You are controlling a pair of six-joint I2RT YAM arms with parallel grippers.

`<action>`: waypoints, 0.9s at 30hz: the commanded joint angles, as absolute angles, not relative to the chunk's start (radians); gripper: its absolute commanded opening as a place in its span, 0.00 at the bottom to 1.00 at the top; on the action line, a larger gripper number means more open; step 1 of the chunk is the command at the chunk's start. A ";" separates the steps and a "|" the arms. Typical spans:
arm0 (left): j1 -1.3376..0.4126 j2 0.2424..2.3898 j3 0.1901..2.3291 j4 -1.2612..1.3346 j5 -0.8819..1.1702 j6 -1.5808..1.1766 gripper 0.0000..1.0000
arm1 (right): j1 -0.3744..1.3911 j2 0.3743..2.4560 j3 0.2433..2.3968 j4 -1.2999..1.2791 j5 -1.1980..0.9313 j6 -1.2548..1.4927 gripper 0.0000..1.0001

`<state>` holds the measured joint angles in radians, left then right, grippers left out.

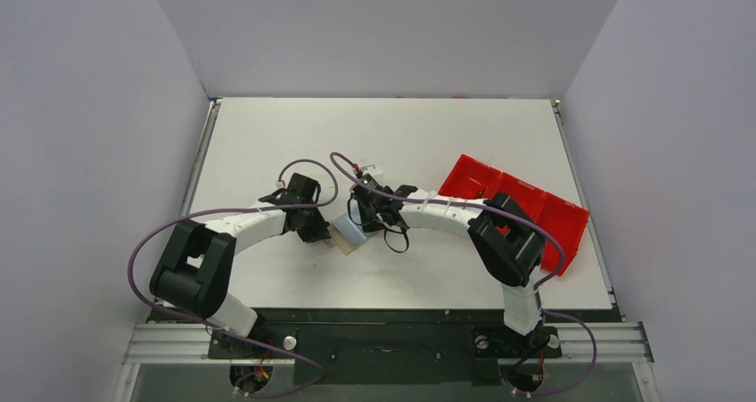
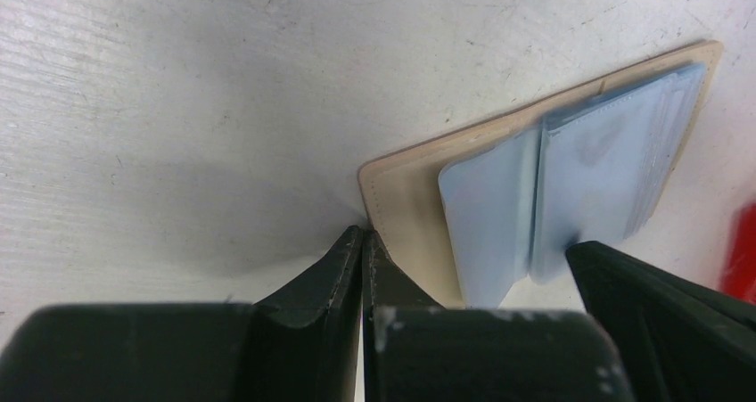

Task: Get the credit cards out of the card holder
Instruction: Remove the credit card from the card holder.

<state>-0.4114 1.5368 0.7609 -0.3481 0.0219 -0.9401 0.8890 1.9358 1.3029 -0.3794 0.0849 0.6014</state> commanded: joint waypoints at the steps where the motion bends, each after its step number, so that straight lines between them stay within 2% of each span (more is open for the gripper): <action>1: -0.406 1.569 0.790 -0.351 -0.021 -0.933 0.00 | 0.911 1.955 1.347 -0.356 0.060 0.601 0.00; 14: -0.378 1.574 0.802 -0.371 -0.022 -0.911 0.00 | 0.853 1.868 1.316 -0.332 0.103 0.605 0.00; 27: -0.364 1.575 0.802 -0.376 -0.014 -0.895 0.00 | 0.827 1.883 1.289 -0.325 0.097 0.602 0.00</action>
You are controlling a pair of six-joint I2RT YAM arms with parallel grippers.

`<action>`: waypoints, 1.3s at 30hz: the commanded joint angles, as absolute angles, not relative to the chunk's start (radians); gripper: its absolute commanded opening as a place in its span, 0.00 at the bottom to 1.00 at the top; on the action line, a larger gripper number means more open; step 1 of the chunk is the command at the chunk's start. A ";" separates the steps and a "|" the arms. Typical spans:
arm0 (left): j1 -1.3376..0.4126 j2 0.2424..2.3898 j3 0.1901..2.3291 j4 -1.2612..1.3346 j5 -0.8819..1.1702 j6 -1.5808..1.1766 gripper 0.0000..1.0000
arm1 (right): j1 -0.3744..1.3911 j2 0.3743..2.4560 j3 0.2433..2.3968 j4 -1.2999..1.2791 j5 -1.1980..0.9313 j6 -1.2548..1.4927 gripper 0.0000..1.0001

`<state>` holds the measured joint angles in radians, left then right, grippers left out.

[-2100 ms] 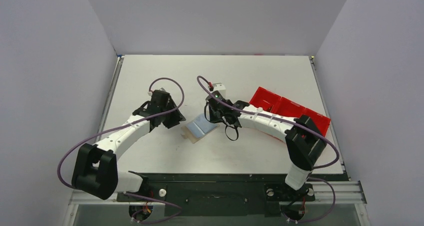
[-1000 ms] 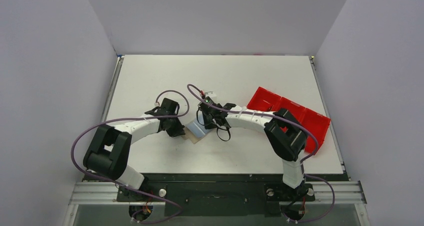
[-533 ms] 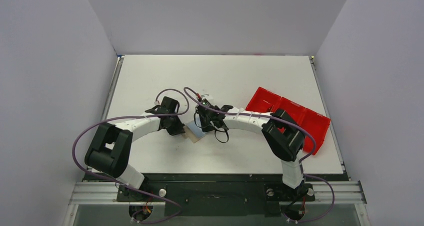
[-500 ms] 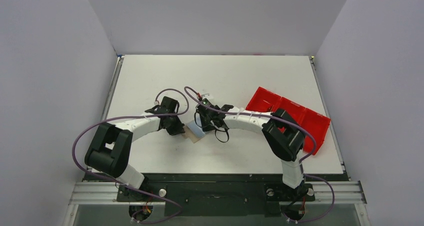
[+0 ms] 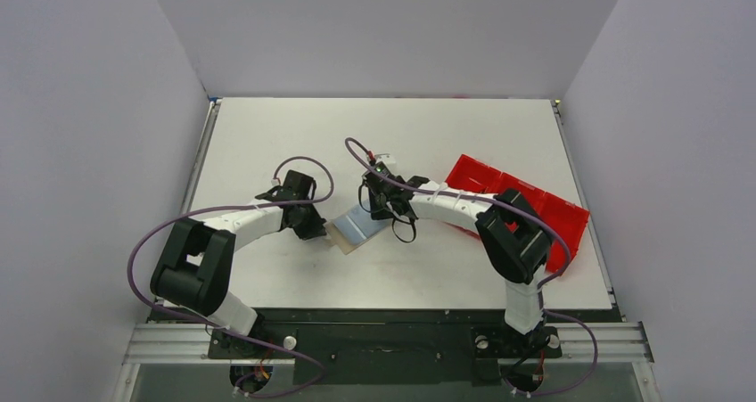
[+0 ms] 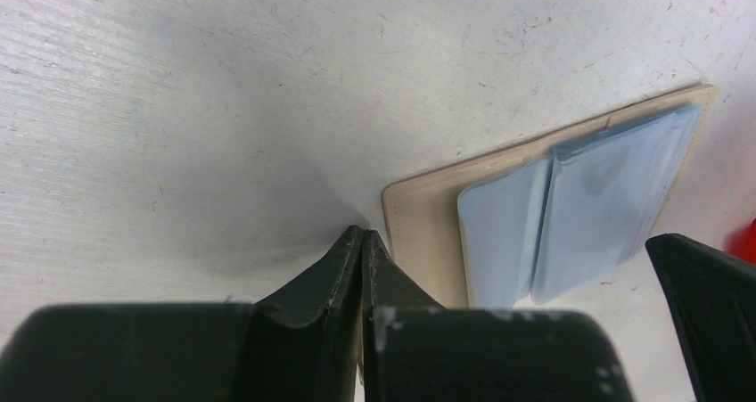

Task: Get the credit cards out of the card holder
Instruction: Remove the credit card from the card holder.

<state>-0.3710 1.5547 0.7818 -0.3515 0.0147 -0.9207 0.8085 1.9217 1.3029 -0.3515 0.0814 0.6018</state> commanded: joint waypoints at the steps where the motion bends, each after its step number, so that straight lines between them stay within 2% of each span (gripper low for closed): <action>1: -0.362 1.577 0.802 -0.376 -0.013 -0.896 0.00 | 0.831 1.881 1.285 -0.324 0.099 0.602 0.00; 12: -0.360 1.584 0.811 -0.374 -0.006 -0.890 0.00 | 0.855 1.919 1.270 -0.323 0.089 0.621 0.00; 28: -0.359 1.596 0.847 -0.371 0.000 -0.862 0.00 | 0.872 1.982 1.304 -0.233 -0.157 0.654 0.00; 39: -0.359 1.567 0.886 -0.396 0.031 -0.839 0.00 | 0.855 1.976 1.295 -0.223 -0.162 0.661 0.00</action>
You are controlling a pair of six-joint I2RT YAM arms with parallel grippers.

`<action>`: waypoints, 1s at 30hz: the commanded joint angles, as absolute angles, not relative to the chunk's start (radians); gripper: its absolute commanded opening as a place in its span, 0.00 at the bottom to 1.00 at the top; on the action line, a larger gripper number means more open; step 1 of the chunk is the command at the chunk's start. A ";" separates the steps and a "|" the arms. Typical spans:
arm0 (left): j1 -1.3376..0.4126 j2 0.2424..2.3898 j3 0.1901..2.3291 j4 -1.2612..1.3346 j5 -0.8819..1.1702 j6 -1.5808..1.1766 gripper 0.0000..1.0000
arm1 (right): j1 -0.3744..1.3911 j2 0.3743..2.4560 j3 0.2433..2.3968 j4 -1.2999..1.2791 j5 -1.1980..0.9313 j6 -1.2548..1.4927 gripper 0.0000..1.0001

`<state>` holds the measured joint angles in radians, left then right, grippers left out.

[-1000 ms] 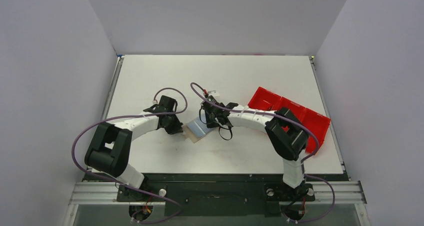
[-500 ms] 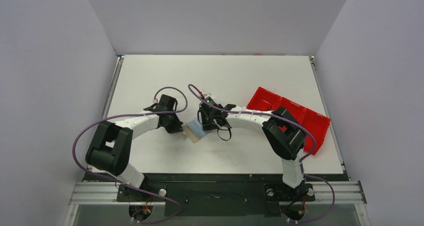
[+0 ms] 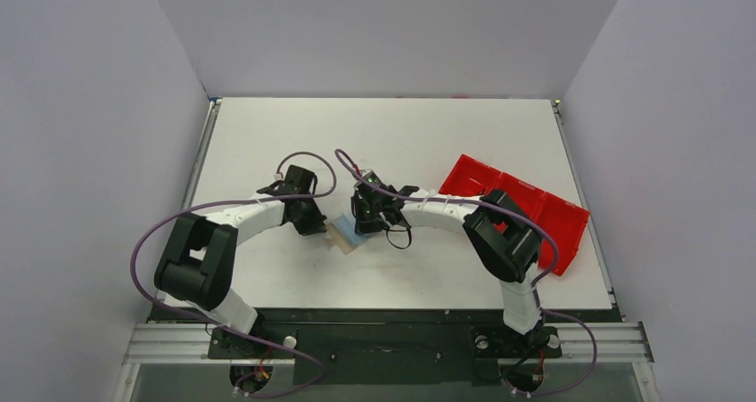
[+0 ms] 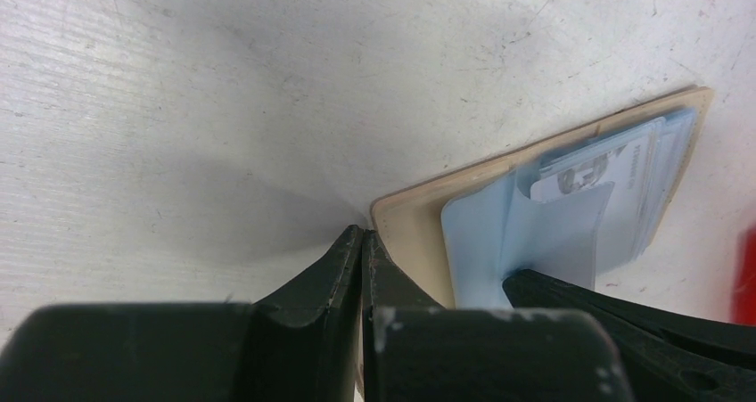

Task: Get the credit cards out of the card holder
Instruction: Remove the credit card from the card holder.

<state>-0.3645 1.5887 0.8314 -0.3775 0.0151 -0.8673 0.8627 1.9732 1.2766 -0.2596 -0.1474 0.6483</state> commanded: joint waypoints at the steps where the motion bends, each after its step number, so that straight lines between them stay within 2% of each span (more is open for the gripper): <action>1: -0.358 1.558 0.899 -0.400 0.040 -0.835 0.00 | 0.856 1.978 1.293 -0.222 -0.162 0.663 0.00; 5: -0.352 1.505 0.948 -0.418 0.078 -0.839 0.00 | 0.854 1.983 1.281 -0.216 -0.155 0.668 0.00; 10: -0.322 1.494 0.972 -0.360 0.201 -0.906 0.08 | 0.852 1.990 1.268 -0.196 -0.162 0.678 0.00; 17: -0.311 1.619 0.982 -0.219 0.314 -1.001 0.21 | 0.849 1.989 1.249 -0.175 -0.163 0.684 0.00; 25: -0.311 1.702 0.978 -0.124 0.360 -1.049 0.21 | 0.847 1.996 1.242 -0.166 -0.160 0.684 0.00; 30: -0.314 1.739 0.955 -0.143 0.345 -1.047 0.14 | 0.847 1.993 1.247 -0.165 -0.155 0.684 0.00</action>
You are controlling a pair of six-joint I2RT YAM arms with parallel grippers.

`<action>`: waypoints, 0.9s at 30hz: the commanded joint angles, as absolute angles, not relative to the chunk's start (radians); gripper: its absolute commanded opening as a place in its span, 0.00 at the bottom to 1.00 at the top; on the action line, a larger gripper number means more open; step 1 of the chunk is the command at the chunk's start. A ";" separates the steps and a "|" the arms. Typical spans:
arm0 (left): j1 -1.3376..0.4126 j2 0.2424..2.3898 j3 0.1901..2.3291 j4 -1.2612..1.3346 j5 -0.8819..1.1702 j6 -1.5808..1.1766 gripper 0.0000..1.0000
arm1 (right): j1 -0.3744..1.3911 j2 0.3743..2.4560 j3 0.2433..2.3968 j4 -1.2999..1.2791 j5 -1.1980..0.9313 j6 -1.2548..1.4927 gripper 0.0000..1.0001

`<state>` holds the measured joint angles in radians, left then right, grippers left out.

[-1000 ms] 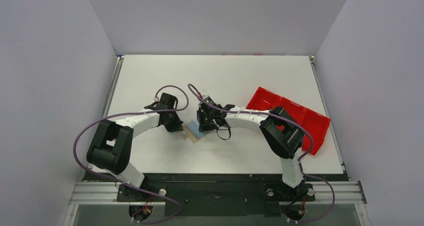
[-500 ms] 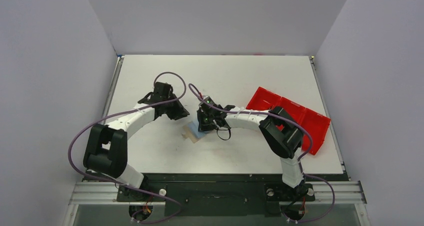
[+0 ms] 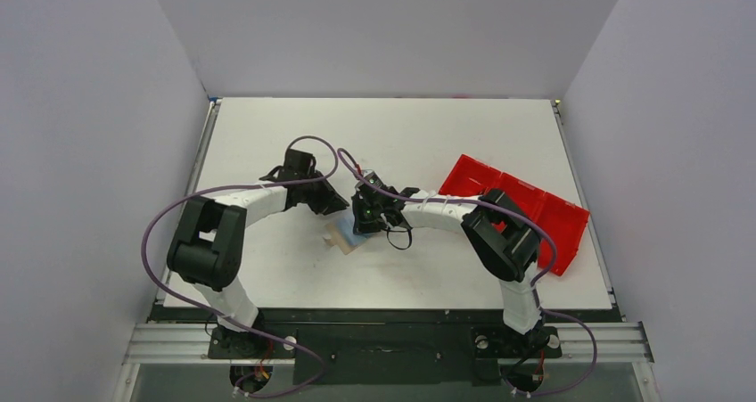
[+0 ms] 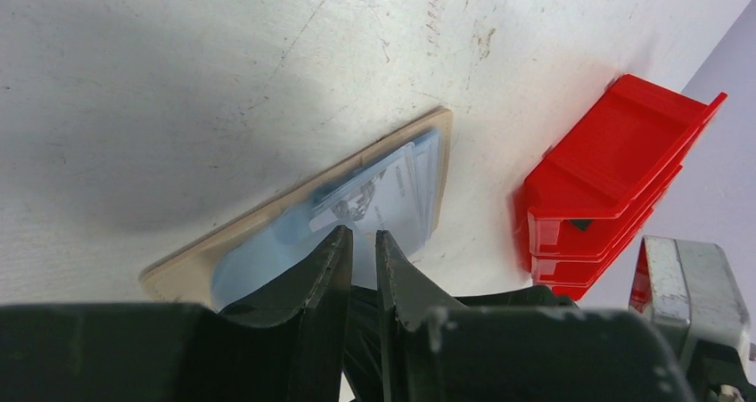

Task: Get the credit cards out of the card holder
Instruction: Remove the credit card from the card holder.

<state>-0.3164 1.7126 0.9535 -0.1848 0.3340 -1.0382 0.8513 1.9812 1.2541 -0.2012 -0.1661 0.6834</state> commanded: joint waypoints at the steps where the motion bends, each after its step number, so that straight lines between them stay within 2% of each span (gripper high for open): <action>1: -0.315 1.745 0.950 -0.147 0.335 -1.047 0.12 | 0.845 1.990 1.249 -0.165 -0.154 0.684 0.00; 4: -0.319 1.772 0.942 -0.173 0.310 -1.040 0.03 | 0.844 1.983 1.255 -0.168 -0.153 0.681 0.00; 6: -0.320 1.787 0.940 -0.189 0.294 -1.033 0.00 | 0.842 1.968 1.265 -0.178 -0.148 0.677 0.00; 15: -0.321 1.789 0.919 -0.214 0.256 -1.007 0.00 | 0.788 1.853 1.281 -0.240 -0.132 0.642 0.00; 20: -0.321 1.779 0.914 -0.210 0.255 -0.990 0.00 | 0.739 1.807 1.249 -0.259 -0.128 0.625 0.09; 27: -0.321 1.771 0.915 -0.201 0.265 -0.978 0.00 | 0.740 1.826 1.243 -0.268 -0.150 0.618 0.10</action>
